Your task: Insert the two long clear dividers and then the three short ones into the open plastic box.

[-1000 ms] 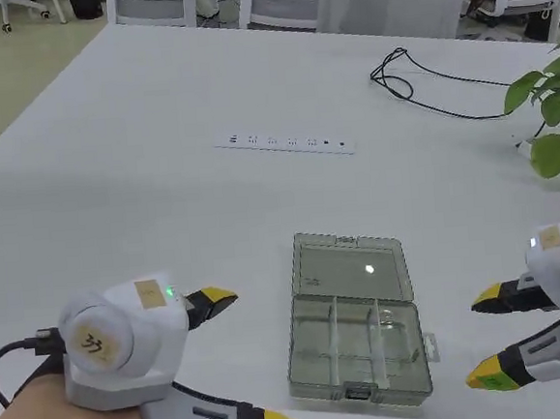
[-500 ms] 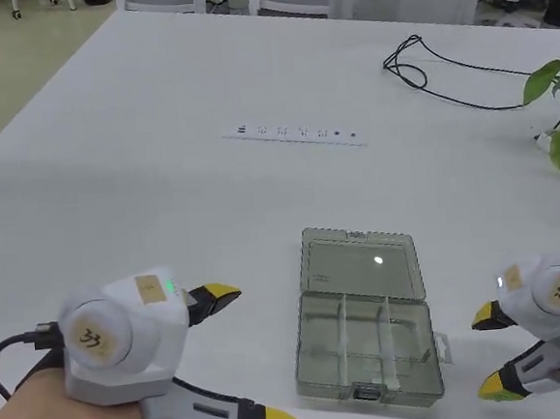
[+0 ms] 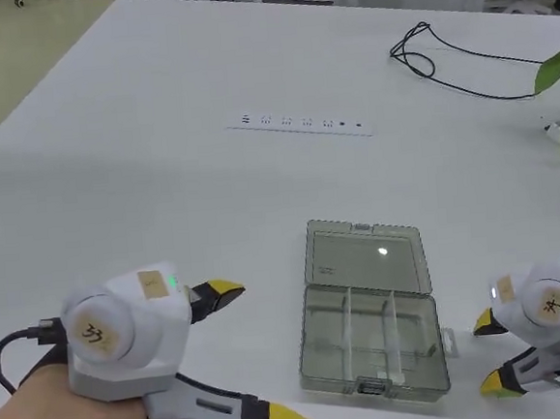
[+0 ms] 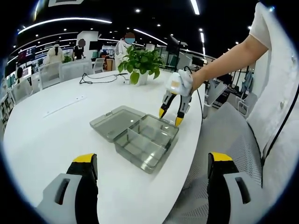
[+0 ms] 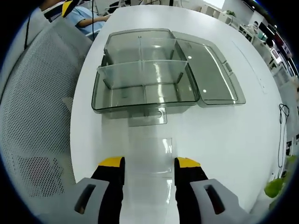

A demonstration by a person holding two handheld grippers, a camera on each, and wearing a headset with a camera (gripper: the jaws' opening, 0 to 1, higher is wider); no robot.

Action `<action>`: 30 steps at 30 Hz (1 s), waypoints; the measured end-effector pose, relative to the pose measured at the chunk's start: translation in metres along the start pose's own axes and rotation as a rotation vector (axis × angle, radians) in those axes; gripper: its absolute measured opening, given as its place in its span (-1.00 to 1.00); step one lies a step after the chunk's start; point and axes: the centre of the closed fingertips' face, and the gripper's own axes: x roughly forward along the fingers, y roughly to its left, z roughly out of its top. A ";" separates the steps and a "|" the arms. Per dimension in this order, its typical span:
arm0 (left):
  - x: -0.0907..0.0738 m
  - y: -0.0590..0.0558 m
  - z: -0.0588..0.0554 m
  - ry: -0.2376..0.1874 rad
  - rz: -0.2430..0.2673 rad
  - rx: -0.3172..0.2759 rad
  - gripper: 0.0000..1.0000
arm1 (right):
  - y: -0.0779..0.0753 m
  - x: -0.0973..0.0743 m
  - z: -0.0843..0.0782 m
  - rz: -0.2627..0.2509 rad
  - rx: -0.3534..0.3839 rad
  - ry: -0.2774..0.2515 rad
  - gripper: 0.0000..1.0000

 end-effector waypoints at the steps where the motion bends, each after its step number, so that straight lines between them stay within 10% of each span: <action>1: 0.000 0.000 0.000 0.000 -0.001 0.000 1.00 | 0.000 0.000 0.000 -0.002 0.013 -0.001 -0.14; 19: 0.000 -0.001 -0.001 -0.003 -0.005 0.004 1.00 | -0.001 -0.003 0.001 -0.016 0.044 -0.001 -0.35; 30: 0.003 -0.002 0.013 -0.044 -0.014 -0.035 1.00 | -0.005 -0.036 0.009 -0.093 0.086 -0.063 -0.35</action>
